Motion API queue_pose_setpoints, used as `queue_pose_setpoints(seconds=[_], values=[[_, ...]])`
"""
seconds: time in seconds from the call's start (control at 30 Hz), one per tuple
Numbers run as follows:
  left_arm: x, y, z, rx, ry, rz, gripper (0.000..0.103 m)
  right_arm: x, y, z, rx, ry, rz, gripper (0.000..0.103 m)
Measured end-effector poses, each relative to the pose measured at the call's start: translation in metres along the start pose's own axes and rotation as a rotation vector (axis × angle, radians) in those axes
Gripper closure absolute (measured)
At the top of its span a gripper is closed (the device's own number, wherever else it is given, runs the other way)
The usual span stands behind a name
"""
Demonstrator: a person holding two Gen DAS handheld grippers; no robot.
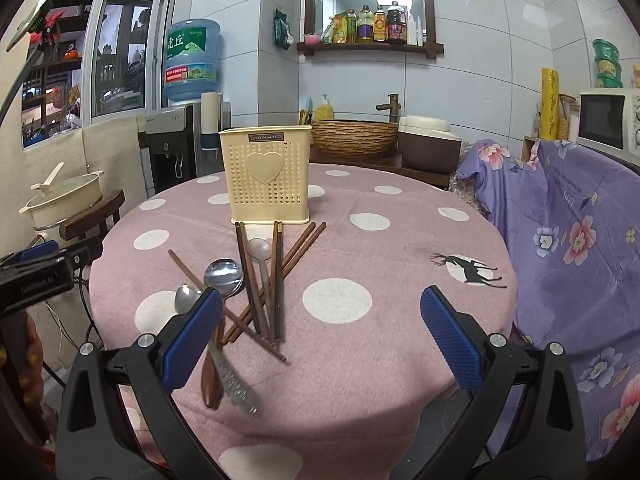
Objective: Organize utensils
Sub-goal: 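Move both tools toward the loose chopsticks beside the beige holder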
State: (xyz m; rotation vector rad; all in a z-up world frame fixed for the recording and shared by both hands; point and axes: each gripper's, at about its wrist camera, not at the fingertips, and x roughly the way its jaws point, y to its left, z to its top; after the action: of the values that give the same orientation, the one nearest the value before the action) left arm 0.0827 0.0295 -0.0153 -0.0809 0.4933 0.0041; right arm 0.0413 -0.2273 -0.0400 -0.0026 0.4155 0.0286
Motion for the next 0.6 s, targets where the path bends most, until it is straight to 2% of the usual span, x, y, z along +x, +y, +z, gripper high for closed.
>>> queue_pose_setpoints(seconds=[0.13,0.27,0.43,0.6], values=[[0.018,-0.003,0.015,0.034,0.048,0.005,0.007,0.018,-0.005,0.012,-0.005,0.045,0.028,0.005],[0.036,-0.005,0.026,0.022,0.123,-0.009,0.007,0.037,-0.012,0.023,0.0,0.093,0.033,0.005],[0.057,-0.004,0.035,-0.003,0.201,-0.026,0.015,0.057,-0.018,0.037,-0.006,0.124,0.04,0.005],[0.079,0.003,0.033,-0.068,0.325,-0.067,0.03,0.073,-0.029,0.048,0.031,0.151,0.036,0.005]])
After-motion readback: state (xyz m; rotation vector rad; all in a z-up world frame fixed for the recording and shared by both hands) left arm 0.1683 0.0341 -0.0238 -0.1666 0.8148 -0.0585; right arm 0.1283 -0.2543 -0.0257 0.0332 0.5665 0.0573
